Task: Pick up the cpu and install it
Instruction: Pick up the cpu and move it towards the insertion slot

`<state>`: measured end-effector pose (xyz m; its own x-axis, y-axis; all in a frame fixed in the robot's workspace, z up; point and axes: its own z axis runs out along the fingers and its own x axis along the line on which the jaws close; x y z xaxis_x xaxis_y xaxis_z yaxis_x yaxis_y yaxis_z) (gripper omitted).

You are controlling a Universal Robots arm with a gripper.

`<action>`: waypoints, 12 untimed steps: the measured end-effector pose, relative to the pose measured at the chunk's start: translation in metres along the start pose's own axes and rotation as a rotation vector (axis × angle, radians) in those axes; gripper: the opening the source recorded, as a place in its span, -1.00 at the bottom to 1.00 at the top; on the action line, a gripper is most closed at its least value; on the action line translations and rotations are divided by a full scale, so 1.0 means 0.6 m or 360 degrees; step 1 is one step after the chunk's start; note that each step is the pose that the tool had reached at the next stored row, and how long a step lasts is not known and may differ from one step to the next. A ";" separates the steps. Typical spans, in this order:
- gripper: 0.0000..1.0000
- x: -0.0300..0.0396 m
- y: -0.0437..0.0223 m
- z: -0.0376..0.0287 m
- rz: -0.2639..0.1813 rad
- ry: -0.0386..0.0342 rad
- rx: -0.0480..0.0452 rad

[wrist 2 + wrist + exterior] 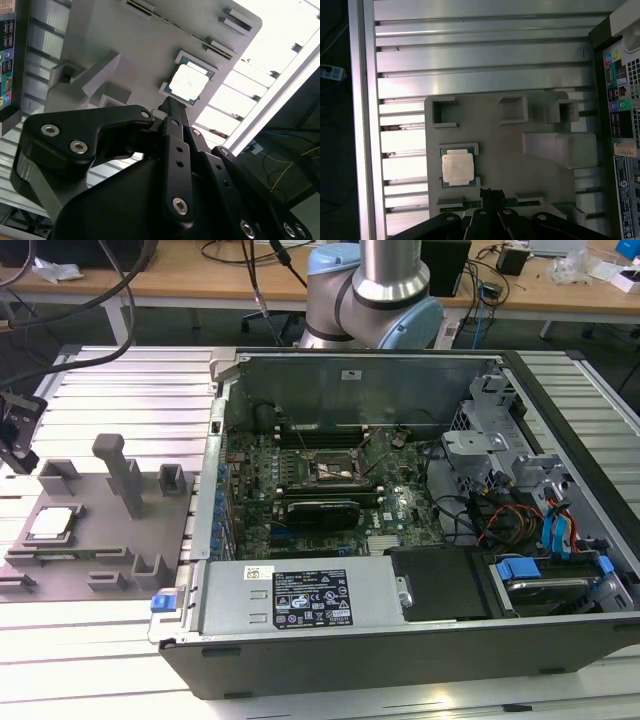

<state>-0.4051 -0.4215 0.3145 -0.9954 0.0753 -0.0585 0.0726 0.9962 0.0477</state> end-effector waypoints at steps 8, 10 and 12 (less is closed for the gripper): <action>-0.79 0.026 -0.001 0.004 0.0000 -0.0002 0.0000; -0.79 0.030 -0.001 0.005 0.0000 -0.0002 0.0000; -0.79 0.036 -0.002 0.006 0.0000 -0.0002 0.0000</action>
<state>-0.4263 -0.4206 0.3097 -0.9954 0.0752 -0.0596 0.0724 0.9962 0.0477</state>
